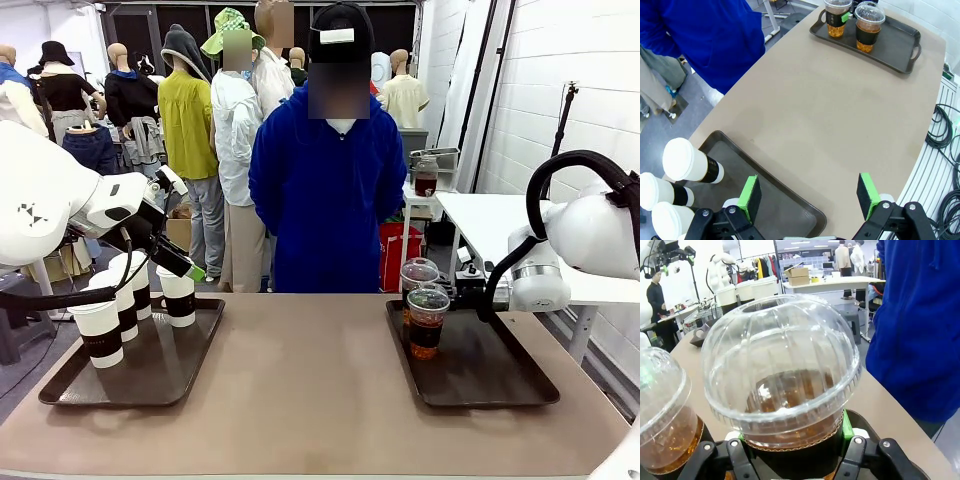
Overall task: Distribute the coffee onto the tray.
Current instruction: Pick up another iced Americano from the middle of the table and place it on the right Handle tray.
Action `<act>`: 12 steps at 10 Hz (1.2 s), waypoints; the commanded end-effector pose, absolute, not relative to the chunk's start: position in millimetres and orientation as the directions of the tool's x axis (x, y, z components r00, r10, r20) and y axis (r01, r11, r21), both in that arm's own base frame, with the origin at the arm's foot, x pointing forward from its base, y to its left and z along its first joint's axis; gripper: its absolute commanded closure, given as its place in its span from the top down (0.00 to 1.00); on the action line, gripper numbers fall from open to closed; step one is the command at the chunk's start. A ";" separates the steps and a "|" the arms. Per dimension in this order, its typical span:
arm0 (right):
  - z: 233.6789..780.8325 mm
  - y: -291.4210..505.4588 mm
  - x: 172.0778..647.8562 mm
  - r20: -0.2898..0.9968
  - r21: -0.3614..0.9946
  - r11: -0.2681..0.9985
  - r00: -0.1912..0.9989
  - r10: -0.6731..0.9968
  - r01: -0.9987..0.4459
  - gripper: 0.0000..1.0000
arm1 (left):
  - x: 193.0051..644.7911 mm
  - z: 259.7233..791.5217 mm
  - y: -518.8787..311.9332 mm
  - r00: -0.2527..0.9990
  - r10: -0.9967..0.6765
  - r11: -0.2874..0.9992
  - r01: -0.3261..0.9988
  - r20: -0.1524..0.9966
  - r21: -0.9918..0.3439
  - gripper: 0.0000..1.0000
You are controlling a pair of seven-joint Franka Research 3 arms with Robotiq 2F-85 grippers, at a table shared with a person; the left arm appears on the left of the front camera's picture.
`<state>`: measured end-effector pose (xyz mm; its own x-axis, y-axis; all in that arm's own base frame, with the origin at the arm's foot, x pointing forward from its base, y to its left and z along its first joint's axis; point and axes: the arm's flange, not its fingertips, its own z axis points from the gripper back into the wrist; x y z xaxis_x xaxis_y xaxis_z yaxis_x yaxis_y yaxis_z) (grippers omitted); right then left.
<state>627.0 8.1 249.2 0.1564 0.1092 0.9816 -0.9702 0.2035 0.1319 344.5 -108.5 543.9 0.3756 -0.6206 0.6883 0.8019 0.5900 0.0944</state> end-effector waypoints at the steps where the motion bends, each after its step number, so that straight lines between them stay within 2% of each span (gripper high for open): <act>1: 246.9 13.1 625.4 0.988 0.112 0.230 0.133 0.081 -0.967 0.70 | 345.3 543.8 -106.9 0.376 -0.618 0.590 0.803 0.691 0.091 1.00; 6: 239.7 19.4 627.3 0.986 0.116 0.243 0.141 0.090 -0.963 0.70 | 345.3 543.8 -106.9 0.376 -0.618 0.590 0.803 0.691 0.091 1.00; 7: 239.5 20.1 626.9 0.985 0.127 0.243 0.152 0.084 -0.962 0.78 | 345.3 543.8 -106.9 0.376 -0.618 0.590 0.803 0.691 0.091 1.00; 8: 240.5 20.1 626.7 0.984 0.134 0.241 0.158 0.083 -0.961 0.98 | 345.3 543.8 -106.9 0.376 -0.618 0.590 0.803 0.691 0.091 1.00; 12: 245.4 9.5 620.5 0.981 0.146 0.270 0.174 0.081 -0.952 1.00 | 345.3 543.8 -106.9 0.376 -0.618 0.590 0.803 0.691 0.091 1.00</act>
